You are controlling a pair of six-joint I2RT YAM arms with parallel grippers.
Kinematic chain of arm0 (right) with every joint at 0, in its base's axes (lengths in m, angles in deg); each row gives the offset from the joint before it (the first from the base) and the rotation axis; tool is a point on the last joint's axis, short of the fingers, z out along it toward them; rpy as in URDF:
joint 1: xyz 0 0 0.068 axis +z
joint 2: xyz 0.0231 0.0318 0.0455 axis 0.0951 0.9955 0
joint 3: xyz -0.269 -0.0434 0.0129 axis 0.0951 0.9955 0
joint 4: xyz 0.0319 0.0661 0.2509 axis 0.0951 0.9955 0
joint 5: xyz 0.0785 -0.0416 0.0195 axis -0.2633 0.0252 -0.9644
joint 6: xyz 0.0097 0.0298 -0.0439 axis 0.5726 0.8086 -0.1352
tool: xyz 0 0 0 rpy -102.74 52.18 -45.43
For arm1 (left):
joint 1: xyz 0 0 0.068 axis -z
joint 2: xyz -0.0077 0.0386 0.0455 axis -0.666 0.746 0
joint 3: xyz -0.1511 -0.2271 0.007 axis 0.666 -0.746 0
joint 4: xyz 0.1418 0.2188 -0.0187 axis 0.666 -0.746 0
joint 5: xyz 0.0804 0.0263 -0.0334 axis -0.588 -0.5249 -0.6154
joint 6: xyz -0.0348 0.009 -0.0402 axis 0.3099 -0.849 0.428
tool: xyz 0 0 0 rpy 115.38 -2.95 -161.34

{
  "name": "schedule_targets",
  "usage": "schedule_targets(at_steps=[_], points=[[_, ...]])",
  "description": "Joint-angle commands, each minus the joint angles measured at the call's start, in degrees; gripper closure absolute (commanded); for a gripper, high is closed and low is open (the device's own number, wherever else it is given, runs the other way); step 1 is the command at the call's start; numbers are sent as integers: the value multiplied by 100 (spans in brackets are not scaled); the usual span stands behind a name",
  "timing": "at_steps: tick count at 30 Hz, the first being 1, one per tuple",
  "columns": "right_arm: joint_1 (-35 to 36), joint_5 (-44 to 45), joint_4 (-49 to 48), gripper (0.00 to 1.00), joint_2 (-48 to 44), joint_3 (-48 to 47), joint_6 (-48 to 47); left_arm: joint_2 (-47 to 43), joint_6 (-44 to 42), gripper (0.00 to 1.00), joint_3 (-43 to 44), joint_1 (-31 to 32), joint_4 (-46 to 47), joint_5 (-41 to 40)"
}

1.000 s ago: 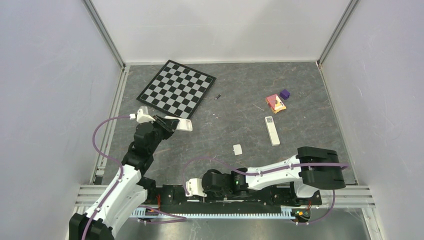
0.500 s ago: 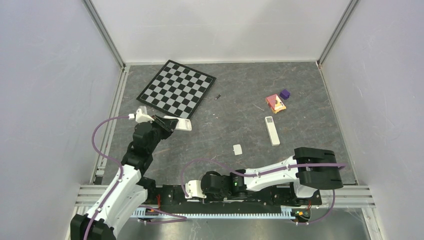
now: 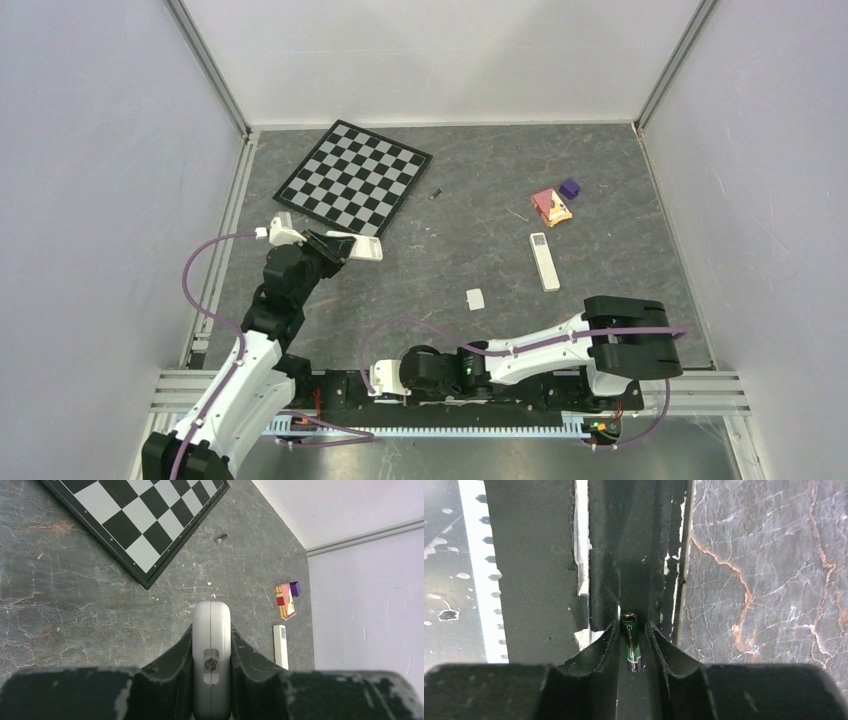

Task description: Load the batteries into the remote control

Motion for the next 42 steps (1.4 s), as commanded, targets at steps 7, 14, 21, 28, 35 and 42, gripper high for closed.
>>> schedule_targets(at_steps=[7, 14, 21, 28, 35, 42], points=[[-80, 268, 290, 80, 205, -73, 137, -120, -150, 98, 19, -86, 127, 152], [-353, 273, 24, 100, -180, 113, 297, -232, -192, 98, 29, -112, 36, 180], [-921, 432, -157, 100, -693, 267, 1213, -380, -250, 98, 43, -125, -3, 285], [-1547, 2125, 809, 99, -861, -104, 3026, -178, -264, 98, 89, -129, 200, 741], [-2417, 2519, 1423, 99, -655, -213, 4284, -116, -393, 98, 135, -130, 290, 1004], [-2774, 2406, 1427, 92, -533, -195, 4071, -174, -613, 98, -72, -134, 1203, 1382]])
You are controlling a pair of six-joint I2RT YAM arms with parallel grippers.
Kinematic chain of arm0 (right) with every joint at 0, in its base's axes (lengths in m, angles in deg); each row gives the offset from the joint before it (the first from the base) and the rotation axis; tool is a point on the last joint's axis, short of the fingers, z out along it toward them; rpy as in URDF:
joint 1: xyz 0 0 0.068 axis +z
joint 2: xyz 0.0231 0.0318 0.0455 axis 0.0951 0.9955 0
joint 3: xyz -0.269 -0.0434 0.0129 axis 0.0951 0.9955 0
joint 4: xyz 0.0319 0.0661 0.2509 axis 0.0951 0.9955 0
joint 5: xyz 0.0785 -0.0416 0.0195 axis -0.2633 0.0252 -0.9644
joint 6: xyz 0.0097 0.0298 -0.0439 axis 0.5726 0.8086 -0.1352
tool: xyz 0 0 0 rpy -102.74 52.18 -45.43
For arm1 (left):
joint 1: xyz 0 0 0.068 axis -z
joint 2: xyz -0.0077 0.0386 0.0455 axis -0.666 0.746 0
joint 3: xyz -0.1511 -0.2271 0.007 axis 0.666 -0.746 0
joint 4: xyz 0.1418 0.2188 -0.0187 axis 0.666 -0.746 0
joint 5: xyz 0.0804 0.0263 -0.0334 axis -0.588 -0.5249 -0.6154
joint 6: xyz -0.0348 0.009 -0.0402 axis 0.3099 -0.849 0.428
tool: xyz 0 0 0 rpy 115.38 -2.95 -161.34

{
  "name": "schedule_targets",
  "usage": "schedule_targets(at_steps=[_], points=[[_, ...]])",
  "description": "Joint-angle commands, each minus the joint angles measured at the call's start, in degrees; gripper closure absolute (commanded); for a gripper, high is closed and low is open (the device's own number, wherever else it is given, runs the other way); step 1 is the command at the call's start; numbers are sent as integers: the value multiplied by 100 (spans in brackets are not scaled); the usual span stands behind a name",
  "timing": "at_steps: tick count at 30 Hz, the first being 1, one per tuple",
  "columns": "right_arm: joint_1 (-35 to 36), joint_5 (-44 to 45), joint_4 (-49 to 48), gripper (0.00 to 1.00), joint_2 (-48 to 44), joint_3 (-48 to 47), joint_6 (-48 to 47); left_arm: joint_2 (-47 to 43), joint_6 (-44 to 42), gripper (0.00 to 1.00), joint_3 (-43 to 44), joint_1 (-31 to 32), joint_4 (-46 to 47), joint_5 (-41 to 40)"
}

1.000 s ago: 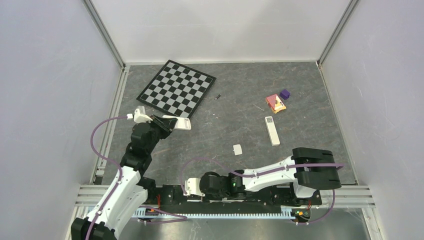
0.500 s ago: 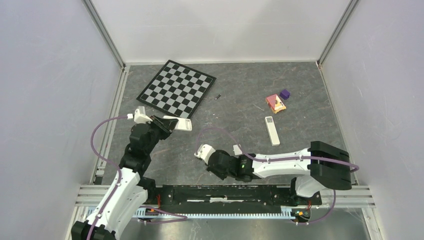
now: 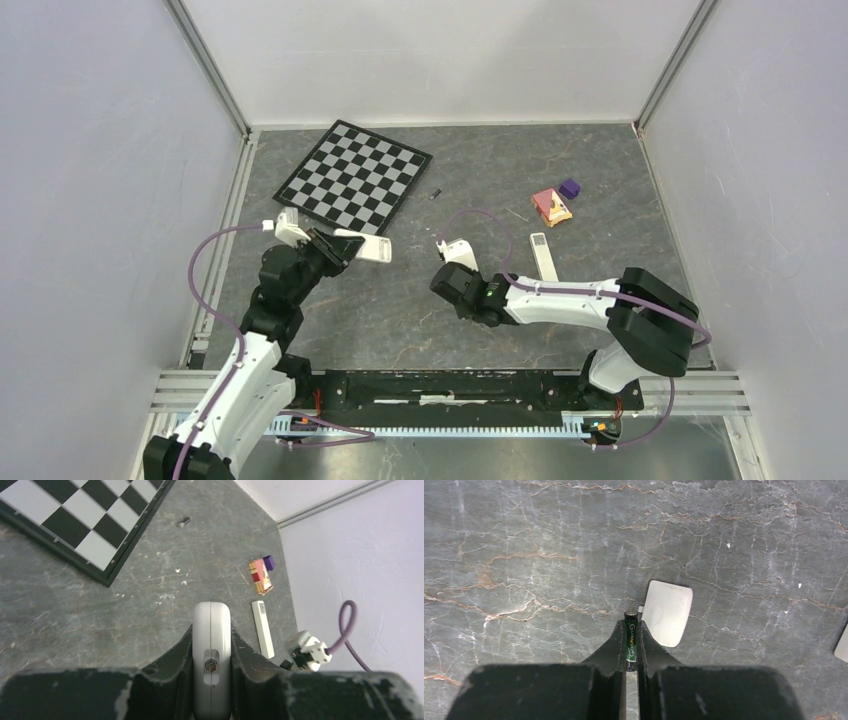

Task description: Load the batteries into the remote control

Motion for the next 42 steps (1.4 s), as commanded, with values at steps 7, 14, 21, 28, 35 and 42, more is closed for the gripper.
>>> schedule_targets(at_steps=[7, 14, 21, 28, 35, 42], points=[[-249, -250, -164, 84, 86, -62, -7, -540, -459, 98, -749, -27, 2413, 735], [-257, -1016, -572, 85, 127, 142, -108, -1130, -497, 98, -1234, -31, 2989, 774], [-258, -811, -215, 65, 383, 116, 97, -1557, -585, 98, -1287, -29, 2716, 552], [-260, -875, -163, 63, 190, 86, -105, -1575, -493, 98, -1232, -30, 2657, 649], [-243, -1020, 38, 65, 228, 73, -243, -1465, -411, 98, -1136, -29, 2659, 749], [-232, -964, 199, 67, 248, 116, -295, -1365, -300, 98, -1105, -29, 2610, 674]])
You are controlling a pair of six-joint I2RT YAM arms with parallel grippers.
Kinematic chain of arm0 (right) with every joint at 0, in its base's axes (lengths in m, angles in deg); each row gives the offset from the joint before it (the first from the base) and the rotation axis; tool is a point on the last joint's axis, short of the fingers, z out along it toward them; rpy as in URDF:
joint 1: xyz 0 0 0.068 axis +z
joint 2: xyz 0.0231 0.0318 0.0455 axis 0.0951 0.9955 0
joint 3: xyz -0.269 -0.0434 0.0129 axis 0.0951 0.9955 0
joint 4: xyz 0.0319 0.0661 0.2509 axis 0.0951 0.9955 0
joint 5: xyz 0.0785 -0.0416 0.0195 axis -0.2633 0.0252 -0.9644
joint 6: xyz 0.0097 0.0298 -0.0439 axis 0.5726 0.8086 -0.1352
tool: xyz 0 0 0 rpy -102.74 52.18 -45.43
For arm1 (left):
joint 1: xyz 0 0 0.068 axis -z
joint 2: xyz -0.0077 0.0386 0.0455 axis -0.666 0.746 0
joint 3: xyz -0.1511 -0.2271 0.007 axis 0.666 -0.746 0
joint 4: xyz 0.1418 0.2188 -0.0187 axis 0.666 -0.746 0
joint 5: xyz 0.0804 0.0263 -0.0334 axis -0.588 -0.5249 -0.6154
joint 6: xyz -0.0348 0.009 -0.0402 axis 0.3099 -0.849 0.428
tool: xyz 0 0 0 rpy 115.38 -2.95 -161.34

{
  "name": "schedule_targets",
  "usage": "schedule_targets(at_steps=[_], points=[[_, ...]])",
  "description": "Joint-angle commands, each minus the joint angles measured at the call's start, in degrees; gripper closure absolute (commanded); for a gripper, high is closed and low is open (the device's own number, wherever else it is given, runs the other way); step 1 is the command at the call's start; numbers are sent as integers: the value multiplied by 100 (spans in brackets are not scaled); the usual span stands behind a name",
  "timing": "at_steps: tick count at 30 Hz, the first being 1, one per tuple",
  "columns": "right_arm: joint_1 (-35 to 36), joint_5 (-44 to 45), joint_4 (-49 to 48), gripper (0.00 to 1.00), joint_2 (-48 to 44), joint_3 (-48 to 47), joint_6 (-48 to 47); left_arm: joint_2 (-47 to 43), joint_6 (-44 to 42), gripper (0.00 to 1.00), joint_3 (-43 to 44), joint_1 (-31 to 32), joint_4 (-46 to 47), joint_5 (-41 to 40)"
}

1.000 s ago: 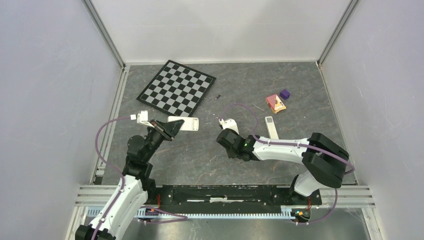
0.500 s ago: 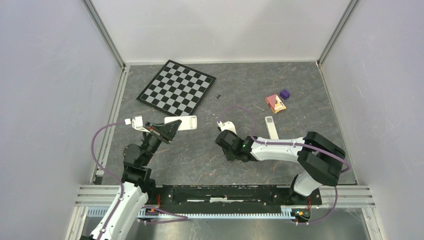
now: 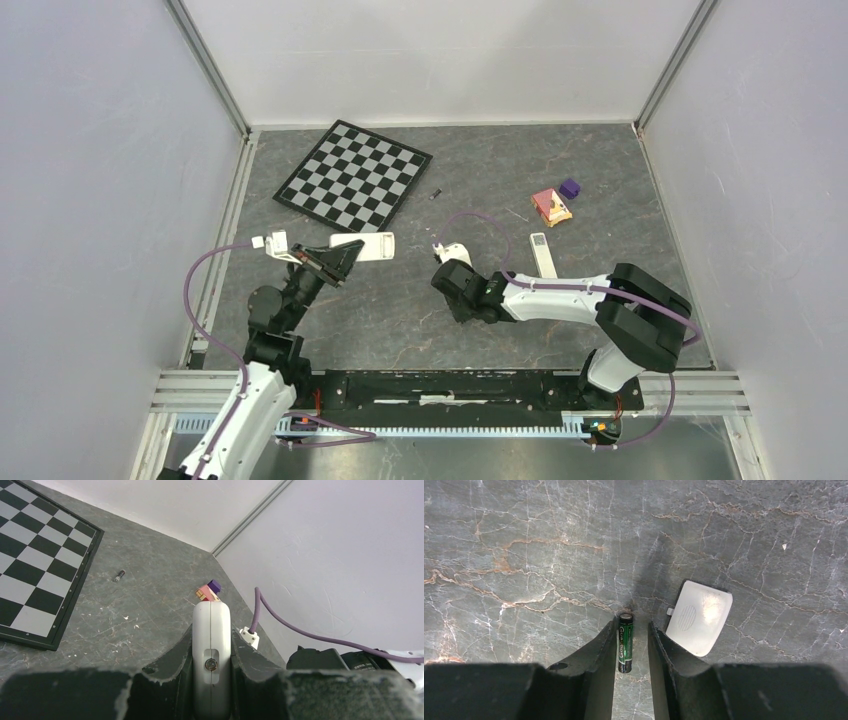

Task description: Load the batteries into the remote control

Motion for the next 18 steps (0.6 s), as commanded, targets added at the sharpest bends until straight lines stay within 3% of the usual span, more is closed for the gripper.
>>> schedule_targets(at_steps=[1, 7, 11, 18], points=[[19, -48, 525, 69, -5, 31, -116, 71, 11, 98, 217, -29, 114, 11], [78, -165, 691, 78, 27, -32, -153, 185, 7, 98, 400, -29, -537, -111], [77, -182, 669, 100, 16, 40, -45, 339, 58, 98, 554, -29, -1056, -99], [-100, -605, 444, 100, -306, -89, 379, 870, 487, 98, 556, -21, -1400, 277]])
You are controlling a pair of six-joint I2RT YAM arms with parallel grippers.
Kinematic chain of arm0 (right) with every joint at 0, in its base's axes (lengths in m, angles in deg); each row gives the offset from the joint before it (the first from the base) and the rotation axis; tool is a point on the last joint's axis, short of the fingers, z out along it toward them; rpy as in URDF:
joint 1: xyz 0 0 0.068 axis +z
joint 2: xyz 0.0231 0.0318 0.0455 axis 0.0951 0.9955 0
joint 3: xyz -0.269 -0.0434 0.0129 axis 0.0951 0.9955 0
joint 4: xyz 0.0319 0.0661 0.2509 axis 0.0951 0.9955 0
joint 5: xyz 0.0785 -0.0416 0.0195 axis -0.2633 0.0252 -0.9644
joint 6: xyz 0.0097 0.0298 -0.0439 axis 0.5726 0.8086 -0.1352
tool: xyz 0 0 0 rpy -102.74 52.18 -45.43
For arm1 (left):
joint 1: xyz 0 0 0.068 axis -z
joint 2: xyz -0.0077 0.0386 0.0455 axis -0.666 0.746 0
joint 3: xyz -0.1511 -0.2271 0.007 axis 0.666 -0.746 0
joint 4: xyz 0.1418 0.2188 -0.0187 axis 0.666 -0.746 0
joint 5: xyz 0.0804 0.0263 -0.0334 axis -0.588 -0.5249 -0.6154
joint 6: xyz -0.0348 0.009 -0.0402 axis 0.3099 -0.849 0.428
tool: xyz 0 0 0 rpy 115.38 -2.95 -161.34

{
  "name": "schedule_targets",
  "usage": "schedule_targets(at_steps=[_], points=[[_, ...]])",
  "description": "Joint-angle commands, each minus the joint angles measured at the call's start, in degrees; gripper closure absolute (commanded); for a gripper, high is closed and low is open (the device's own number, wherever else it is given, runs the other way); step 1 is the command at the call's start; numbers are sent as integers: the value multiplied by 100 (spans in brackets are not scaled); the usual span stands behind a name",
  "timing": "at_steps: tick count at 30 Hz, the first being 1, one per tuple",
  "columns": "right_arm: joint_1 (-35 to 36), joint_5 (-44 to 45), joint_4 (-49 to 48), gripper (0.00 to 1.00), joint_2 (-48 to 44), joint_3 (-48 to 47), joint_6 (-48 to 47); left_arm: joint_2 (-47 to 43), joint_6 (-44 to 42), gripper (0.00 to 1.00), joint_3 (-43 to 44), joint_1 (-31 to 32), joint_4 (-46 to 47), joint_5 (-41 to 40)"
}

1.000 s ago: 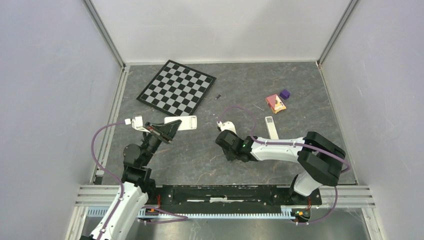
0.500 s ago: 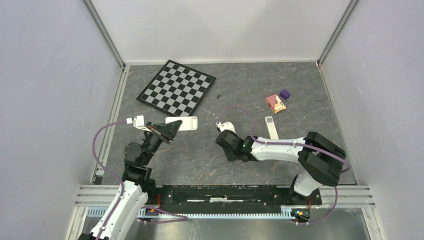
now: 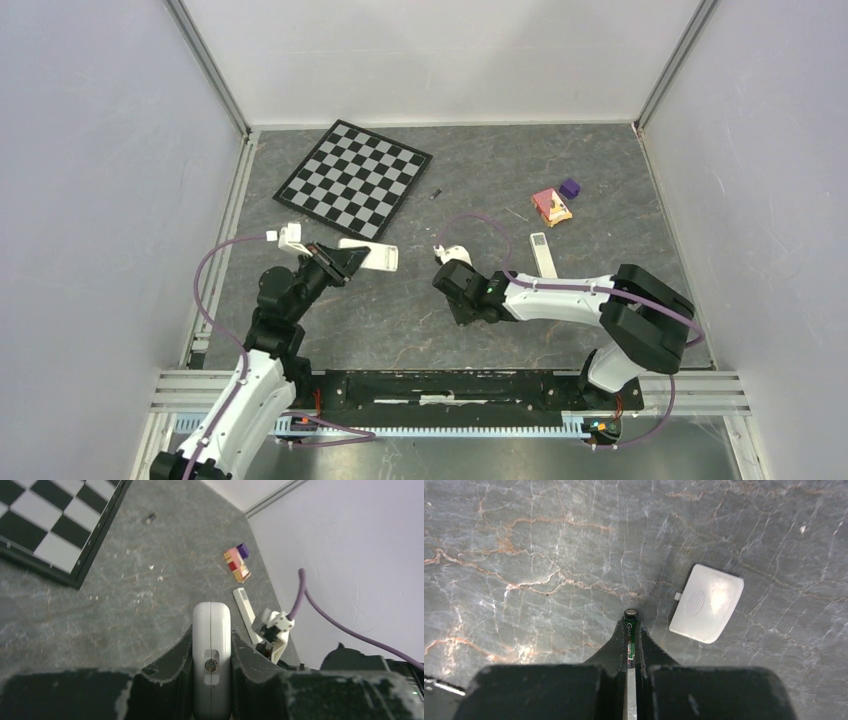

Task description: Load the batteries into the remote control

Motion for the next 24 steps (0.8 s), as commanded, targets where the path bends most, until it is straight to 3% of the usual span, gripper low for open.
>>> schedule_targets(at_steps=[1, 10, 24], points=[[-202, -503, 198, 100, -320, -80, 471, 344, 505, 98, 107, -20, -248, 251], [-793, -1389, -376, 100, -883, -252, 1505, 1567, 1478, 98, -469, 381, 583, 238], [-916, -2464, -1156, 100, -384, -174, 2635, 2691, 2094, 98, -414, 1822, 1366, -1116]])
